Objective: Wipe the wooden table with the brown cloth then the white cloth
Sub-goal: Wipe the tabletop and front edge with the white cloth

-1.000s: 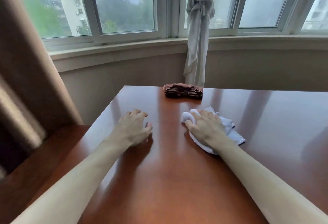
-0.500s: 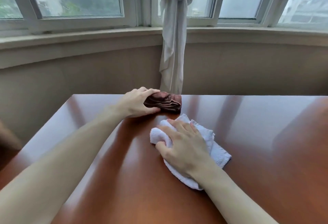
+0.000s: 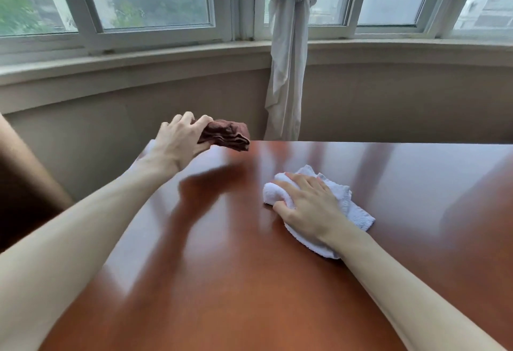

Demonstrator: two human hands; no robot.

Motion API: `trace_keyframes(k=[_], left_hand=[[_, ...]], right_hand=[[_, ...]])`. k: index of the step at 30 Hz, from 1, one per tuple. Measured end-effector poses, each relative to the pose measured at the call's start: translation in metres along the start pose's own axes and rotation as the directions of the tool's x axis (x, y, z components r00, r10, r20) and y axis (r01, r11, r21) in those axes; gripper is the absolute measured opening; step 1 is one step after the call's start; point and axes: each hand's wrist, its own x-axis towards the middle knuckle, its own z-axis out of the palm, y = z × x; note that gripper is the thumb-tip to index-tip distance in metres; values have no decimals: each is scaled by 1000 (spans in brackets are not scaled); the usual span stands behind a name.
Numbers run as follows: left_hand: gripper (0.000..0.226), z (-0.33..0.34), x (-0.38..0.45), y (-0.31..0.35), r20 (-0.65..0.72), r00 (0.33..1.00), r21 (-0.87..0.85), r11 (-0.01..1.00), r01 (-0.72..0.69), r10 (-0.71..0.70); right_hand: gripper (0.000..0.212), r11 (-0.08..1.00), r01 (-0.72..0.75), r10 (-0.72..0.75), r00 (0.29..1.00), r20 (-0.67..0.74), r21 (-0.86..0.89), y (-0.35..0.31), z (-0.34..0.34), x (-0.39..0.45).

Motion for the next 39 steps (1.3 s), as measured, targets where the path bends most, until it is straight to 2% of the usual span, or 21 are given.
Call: trace_keyframes(k=[2,6,9,12,15,17,18,20,21,22,24,27,30,32,35,37,39], left_hand=[[49,-2,-20,-33,14,990,5,990,141,-142],[46,16,-60,-67,49,923,14,924,382,-383],[44,30,-59,-62,12,900,60,899,435,-436],[46,32,-44,-51,55,873,136,870,474,-484],[56,36,-41,-43,75,878,206,869,450,-473],[70,33,-49,-37,76,917,233,901,366,-392],[73,30,-58,-32,71,942,201,930,308,-327],[76,21,-83,-23,86,967,92,969,230,-238],[77,17,-97,-19,124,965,52,972,227,-232],[77,14,-113,-14,160,958,23,971,239,-239],[76,11,-136,-8,223,940,-57,959,276,-257],[77,14,-141,-8,275,922,-105,944,311,-273],[75,17,-139,-11,265,921,-95,943,320,-286],[72,17,-139,-11,267,920,-102,941,322,-286],[70,18,-137,-12,277,914,-111,934,338,-298],[71,17,-137,-10,275,911,-122,928,351,-308],[72,14,-137,-9,278,909,-121,928,352,-309]], right_hand=[[82,1000,-5,5,1000,4,-1,-1,-1,0],[82,999,0,0,1000,15,-38,0,1,1],[75,996,51,-50,999,14,-79,-6,6,0],[69,974,224,-223,973,63,-15,-44,16,-14],[64,920,381,-390,915,107,96,-77,22,-17],[61,917,392,-398,913,88,72,-74,22,7],[61,941,338,-340,938,75,32,-69,21,24],[59,995,100,-100,991,90,9,-62,22,61],[58,1000,6,-6,995,99,-1,-61,26,79],[57,999,-23,26,996,90,-36,-61,32,96],[61,996,10,-6,999,47,-93,-63,39,128],[71,997,40,-40,999,-10,-71,-60,39,171],[83,998,45,-43,998,54,-38,-57,37,213],[79,999,26,-23,996,90,-38,-54,39,229],[69,996,51,-46,997,65,-78,-57,42,224],[70,991,99,-98,995,13,-87,-61,46,205],[72,986,150,-149,989,24,-72,-69,47,175]])
